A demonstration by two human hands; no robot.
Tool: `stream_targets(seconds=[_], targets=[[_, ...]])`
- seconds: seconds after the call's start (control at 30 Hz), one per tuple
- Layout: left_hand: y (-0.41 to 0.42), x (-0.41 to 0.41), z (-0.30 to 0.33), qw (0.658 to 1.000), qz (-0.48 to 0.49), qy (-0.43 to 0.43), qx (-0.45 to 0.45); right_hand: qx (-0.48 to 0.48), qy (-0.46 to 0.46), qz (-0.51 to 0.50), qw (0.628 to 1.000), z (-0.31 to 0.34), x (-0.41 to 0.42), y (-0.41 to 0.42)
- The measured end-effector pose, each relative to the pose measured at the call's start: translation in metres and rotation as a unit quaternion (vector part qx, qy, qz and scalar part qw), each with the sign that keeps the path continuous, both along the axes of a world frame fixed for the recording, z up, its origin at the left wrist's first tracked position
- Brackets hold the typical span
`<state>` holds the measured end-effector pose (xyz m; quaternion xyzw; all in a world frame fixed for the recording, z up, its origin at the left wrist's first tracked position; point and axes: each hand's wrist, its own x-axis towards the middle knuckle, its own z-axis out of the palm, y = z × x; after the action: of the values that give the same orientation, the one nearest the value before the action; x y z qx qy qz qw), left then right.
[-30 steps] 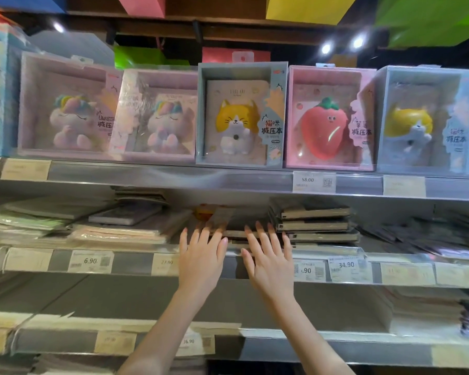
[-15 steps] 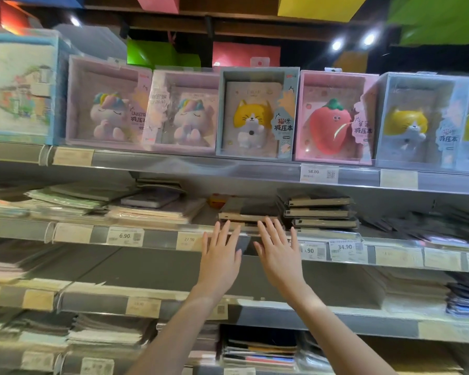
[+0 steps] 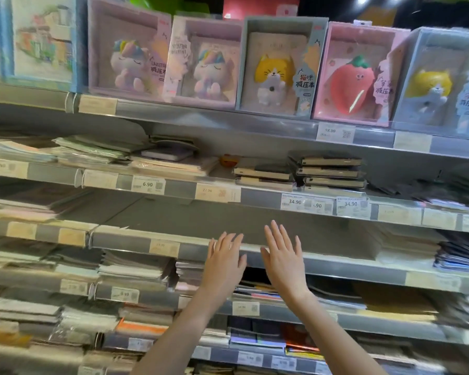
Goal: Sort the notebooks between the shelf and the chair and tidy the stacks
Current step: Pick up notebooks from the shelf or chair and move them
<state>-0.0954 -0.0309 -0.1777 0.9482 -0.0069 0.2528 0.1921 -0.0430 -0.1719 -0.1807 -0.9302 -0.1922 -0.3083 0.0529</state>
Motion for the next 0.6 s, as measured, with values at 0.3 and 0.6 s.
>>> stream_targets(seconds=[0.3,0.6], targets=[[-0.005,-0.046,-0.118,0.991,-0.021,0.130,0.003,-0.032,0.207,-0.024,0.978,-0.110,-0.059,-0.016],[-0.021,-0.100,-0.269,0.963,-0.024,0.267,-0.018,-0.063,0.334,-0.065,0.938,-0.262,-0.113,-0.038]])
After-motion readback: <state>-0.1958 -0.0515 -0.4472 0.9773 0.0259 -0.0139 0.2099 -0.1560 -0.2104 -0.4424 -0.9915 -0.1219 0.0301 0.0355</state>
